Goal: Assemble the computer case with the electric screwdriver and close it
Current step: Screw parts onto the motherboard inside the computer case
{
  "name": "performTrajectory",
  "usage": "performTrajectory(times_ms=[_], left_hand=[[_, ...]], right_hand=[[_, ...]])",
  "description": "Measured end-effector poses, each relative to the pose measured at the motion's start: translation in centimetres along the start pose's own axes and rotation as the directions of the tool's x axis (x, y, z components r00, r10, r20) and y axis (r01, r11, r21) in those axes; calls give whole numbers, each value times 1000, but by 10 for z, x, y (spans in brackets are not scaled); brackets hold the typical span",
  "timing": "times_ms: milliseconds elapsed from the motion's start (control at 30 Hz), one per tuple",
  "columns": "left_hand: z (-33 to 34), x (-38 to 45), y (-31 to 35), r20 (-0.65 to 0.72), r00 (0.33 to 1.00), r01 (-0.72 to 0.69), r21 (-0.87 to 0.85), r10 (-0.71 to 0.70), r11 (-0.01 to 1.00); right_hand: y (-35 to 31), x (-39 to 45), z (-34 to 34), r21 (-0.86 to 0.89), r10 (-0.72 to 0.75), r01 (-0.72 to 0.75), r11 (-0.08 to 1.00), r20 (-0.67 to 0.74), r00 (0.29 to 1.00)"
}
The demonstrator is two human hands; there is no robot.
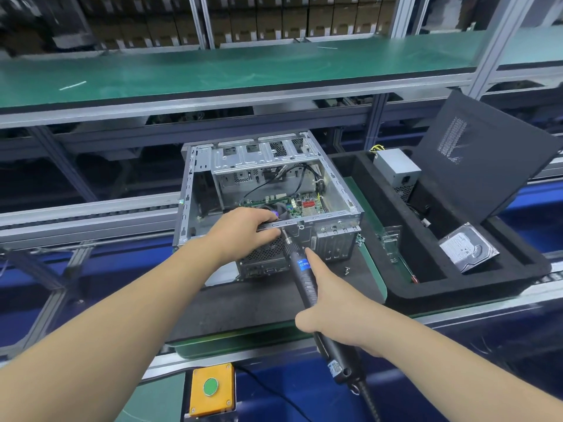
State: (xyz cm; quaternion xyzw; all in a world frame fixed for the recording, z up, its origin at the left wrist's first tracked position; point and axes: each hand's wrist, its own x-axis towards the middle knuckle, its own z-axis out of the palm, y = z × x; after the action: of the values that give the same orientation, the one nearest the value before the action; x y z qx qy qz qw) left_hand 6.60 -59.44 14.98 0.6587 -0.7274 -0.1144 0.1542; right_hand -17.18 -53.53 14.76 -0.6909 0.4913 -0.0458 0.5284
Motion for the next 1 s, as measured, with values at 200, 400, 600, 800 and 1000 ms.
performTrajectory(times_ms=[200, 400, 600, 800, 1000], left_hand=[[2, 0, -3, -4, 1000, -15, 21, 15, 1000], [11, -1, 1, -72, 997, 6, 166, 6, 986], [11, -1, 13, -104, 995, 29, 239, -4, 971], [8, 0, 16, -57, 998, 26, 209, -15, 978], [10, 2, 23, -53, 993, 112, 231, -102, 966]], right_hand=[[4, 3, 5, -9, -1, 1, 1000, 16, 1000], [22, -5, 7, 20, 31, -30, 999, -19, 999], [20, -24, -23, -81, 59, -67, 994, -94, 994], [5, -27, -43, -110, -15, 4, 994, -92, 996], [20, -28, -90, -92, -66, 55, 994, -124, 990]])
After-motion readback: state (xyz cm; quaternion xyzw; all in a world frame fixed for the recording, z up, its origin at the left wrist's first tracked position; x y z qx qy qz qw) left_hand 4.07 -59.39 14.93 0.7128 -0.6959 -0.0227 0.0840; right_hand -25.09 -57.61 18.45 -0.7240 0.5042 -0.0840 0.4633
